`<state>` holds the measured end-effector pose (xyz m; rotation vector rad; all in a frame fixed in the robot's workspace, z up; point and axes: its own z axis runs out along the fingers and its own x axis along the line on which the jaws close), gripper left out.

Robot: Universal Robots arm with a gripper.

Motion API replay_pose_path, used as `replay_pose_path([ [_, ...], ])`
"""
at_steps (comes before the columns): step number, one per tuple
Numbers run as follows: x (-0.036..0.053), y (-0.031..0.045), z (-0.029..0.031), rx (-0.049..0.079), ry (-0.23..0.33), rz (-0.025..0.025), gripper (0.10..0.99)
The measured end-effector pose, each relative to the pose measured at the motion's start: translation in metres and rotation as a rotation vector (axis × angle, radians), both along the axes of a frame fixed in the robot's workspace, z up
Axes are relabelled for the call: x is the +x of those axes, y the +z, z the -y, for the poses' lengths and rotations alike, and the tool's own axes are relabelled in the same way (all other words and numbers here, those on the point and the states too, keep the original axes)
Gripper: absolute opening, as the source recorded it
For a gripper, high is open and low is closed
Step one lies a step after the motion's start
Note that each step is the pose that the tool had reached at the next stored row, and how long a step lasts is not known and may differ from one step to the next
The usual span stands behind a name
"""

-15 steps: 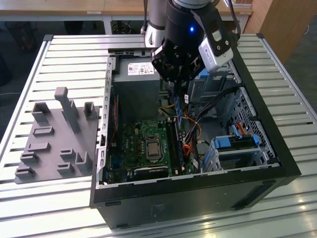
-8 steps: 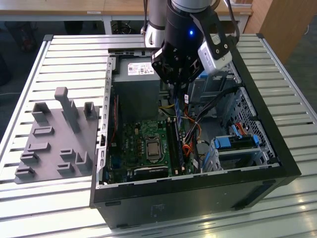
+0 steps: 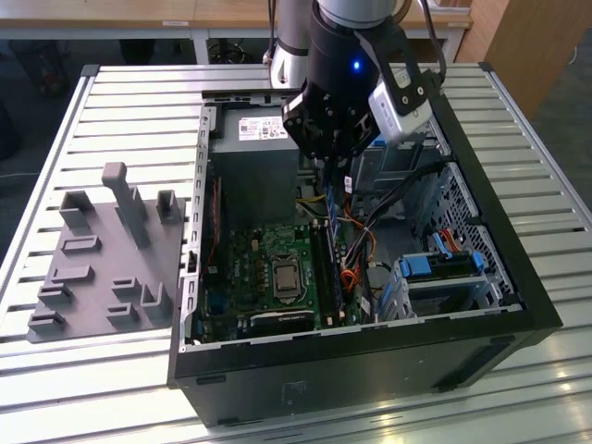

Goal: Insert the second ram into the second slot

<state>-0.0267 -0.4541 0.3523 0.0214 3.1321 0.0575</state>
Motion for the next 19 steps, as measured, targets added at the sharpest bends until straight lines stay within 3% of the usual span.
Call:
replay_pose_path([
  [19,0.0,-0.0052,0.0,0.0,0.0,0.0001,0.137],
])
